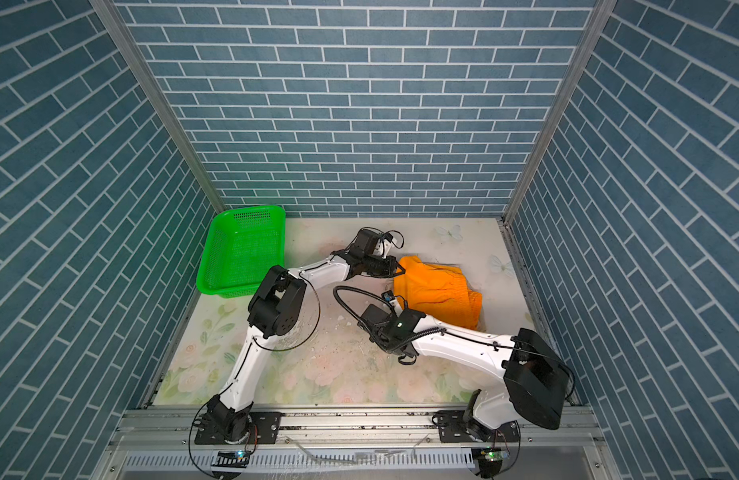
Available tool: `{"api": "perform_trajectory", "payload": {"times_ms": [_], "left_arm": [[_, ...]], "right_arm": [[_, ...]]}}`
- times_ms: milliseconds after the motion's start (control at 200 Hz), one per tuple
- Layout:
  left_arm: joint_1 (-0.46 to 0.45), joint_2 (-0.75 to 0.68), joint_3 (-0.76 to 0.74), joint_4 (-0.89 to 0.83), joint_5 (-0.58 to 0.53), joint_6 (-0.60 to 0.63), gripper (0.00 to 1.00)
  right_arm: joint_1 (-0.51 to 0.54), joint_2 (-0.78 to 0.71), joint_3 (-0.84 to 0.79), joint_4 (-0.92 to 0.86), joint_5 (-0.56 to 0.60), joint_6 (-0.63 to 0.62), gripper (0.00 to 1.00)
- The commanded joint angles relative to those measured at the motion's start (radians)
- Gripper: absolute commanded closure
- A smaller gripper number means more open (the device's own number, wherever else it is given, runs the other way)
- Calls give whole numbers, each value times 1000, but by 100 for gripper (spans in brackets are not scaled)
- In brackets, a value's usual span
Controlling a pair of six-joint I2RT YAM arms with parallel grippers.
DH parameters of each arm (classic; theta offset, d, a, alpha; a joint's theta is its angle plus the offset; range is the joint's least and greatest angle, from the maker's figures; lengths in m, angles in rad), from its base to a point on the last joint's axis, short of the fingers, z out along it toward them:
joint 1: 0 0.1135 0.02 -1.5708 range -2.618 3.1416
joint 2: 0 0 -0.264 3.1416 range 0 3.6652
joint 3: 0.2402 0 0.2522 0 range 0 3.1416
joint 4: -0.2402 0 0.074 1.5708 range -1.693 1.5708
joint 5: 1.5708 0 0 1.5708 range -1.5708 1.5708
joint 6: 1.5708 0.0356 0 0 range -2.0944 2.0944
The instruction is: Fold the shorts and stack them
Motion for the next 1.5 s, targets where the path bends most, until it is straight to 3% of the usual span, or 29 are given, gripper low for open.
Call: {"api": "perform_trajectory", "payload": {"times_ms": [0, 65, 130, 150, 320, 465, 525, 620, 745, 885, 925, 1005, 1265, 1400, 1495], "left_arm": [[11, 21, 17, -14, -35, 13, 57], [15, 16, 4, -13, -32, 9, 40], [23, -3, -13, -6, -27, -1, 5], [25, -12, -19, 0, -22, -3, 1], [56, -136, -42, -36, -11, -8, 0], [112, -295, -119, -126, -63, -25, 0], [147, -381, -187, -155, -95, -29, 0], [212, -536, -324, -202, -172, -17, 0], [272, -746, -468, -320, -296, 36, 0], [287, -959, -599, -435, -400, 78, 0], [293, -1014, -638, -455, -413, 77, 0], [305, -1114, -722, -482, -426, 62, 0], [321, -1271, -893, -529, -424, 30, 0], [321, -1289, -927, -523, -384, 23, 0], [322, -1286, -932, -531, -377, 23, 0]], "right_arm": [[19, 27, -34, -34, -143, -28, 48], [18, 9, -28, -22, -165, -42, 38], [16, -39, -9, -3, -173, -58, 33], [16, -59, -2, 2, -175, -65, 32], [-24, -217, 71, 9, -205, -110, 26], [-154, -262, 117, -28, -306, -154, 19], [-201, -223, 144, -66, -322, -200, 17], [-218, -113, 231, -131, -232, -274, 14], [-236, 23, 314, -97, -214, -348, 10], [-242, 188, 413, -146, -133, -373, 6], [-242, 218, 425, -156, -113, -374, 1], [-242, 253, 422, -155, -93, -360, 1], [-241, 324, 298, -48, -89, -309, 1], [-241, 367, 266, 33, -111, -289, 1], [-245, 426, 272, 38, -65, -293, 1]]}}
